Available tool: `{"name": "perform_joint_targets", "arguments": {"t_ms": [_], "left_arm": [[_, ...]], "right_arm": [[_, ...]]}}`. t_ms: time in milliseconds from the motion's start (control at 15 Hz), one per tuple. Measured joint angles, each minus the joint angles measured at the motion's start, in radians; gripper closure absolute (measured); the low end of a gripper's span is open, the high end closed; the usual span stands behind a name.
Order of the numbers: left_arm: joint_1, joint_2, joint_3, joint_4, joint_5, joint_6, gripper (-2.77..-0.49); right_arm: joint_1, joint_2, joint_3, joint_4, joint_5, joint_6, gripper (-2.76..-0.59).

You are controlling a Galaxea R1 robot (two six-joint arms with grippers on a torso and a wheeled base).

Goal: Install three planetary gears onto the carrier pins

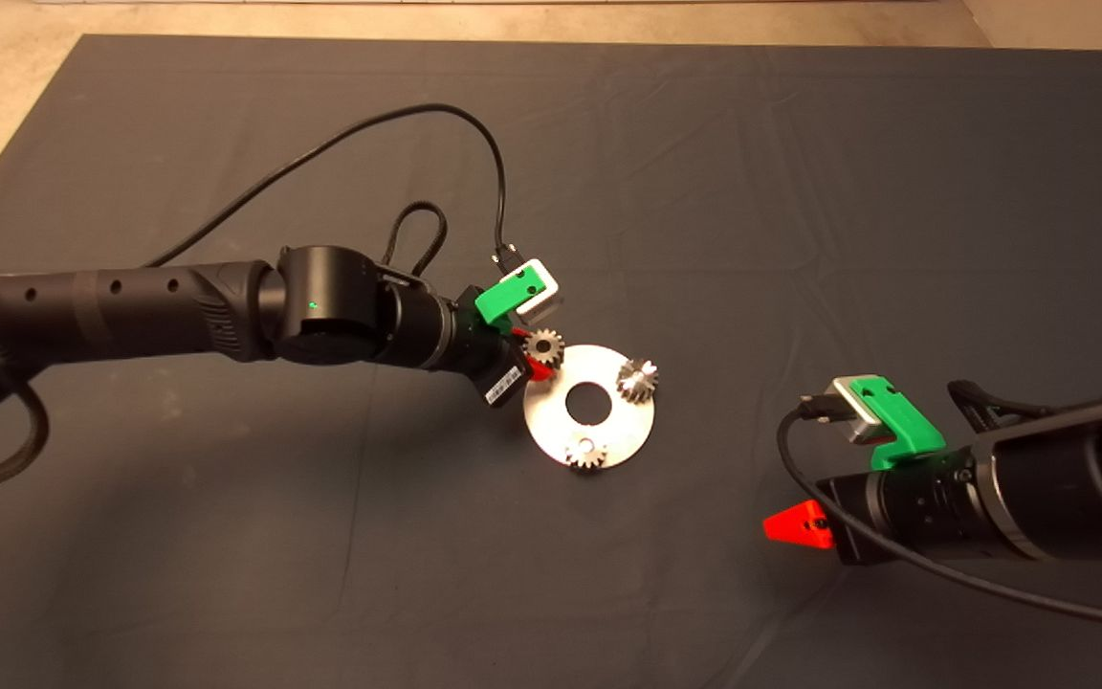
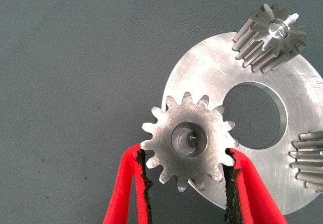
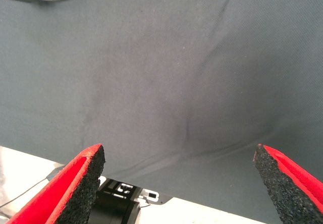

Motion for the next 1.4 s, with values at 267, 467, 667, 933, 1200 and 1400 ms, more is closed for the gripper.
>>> {"name": "perform_joint_targets", "arguments": {"t_ms": [267,467,667,933,1200,1400], "left_arm": [[0.005,-0.017,0.018,0.001,0.000,-0.012,-0.59],[0.005,-0.017,0.021,0.001,0.001,-0.027,-0.57],[0.005,-0.016,0.022,0.001,0.001,-0.029,-0.57],[0.005,-0.013,0.027,0.001,0.001,-0.030,-0.54],[0.005,-0.010,0.027,0.001,0.000,-0.036,-0.54],[0.005,-0.011,0.027,0.001,-0.018,-0.036,-0.54]], "right_arm": [[0.003,0.000,0.000,0.001,0.000,0.000,-2.20],[0.005,0.000,0.000,0.001,0.001,0.000,-2.20],[0.013,0.000,0.000,0.002,0.001,0.000,-2.20],[0.022,0.000,0.000,0.004,0.000,0.000,-2.20],[0.030,0.000,0.000,0.009,0.001,0.000,-2.20],[0.031,0.000,0.000,0.016,0.000,0.000,-2.20]]}}
